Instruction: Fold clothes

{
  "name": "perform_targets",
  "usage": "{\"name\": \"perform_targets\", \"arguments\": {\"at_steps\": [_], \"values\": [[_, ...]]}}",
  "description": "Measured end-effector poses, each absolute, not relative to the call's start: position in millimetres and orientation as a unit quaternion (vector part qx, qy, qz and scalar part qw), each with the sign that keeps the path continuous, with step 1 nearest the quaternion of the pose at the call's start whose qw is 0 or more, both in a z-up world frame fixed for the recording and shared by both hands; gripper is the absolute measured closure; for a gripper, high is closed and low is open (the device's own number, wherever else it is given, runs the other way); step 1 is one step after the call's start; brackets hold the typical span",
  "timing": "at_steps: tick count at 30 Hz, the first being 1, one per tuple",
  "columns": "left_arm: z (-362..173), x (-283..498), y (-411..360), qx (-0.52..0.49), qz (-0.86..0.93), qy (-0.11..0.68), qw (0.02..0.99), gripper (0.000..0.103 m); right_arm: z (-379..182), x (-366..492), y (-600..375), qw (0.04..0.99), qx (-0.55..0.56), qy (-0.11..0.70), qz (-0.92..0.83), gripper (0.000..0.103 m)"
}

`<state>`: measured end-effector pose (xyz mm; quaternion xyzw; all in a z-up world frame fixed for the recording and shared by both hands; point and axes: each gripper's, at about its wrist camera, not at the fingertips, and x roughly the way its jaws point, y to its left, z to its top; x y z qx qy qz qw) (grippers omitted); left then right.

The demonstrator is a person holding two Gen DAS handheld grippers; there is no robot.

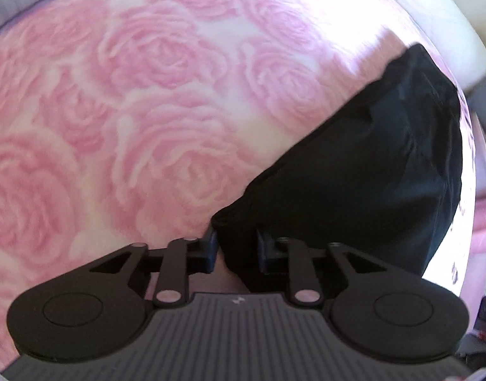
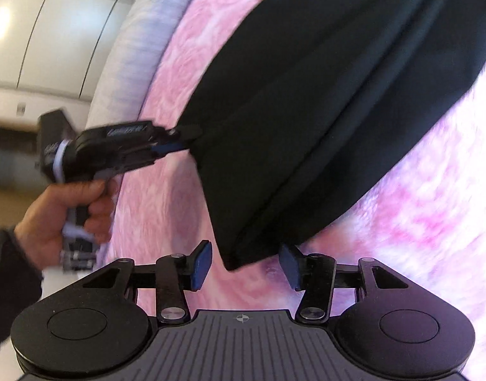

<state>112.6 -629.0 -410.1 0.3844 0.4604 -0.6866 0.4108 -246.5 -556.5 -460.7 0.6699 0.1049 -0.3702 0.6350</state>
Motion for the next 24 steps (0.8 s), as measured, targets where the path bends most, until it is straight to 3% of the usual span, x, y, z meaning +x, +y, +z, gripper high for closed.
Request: {"name": "perform_targets", "arguments": {"at_steps": [1,4,9,14,19,24], "values": [[-409,112,-630,0.389,-0.691,0.453,0.407,0.089,-458,-244,-557,0.639,0.663,0.118,-0.371,0.099],[-411,111,-636,0.399,-0.696,0.443,0.4,0.089,-451,-239,-562,0.649,0.647,0.154,-0.369,0.1],[-421,125,-646,0.371,-0.677,0.49,0.405,0.087,-453,-251,-551,0.645,0.627,0.23,-0.371,0.103],[-397,150,-641,0.343,-0.671,0.494,0.432,0.078,-422,-262,-534,0.695,0.55,0.287,-0.365,0.103],[-373,176,-618,0.319,-0.654,0.49,0.479,0.078,-396,-273,-546,0.711,0.497,0.295,-0.4,0.098],[-385,132,-577,0.304,-0.666,0.52,0.441,0.078,-384,-285,-575,0.719,0.467,0.27,-0.438,0.092]]}}
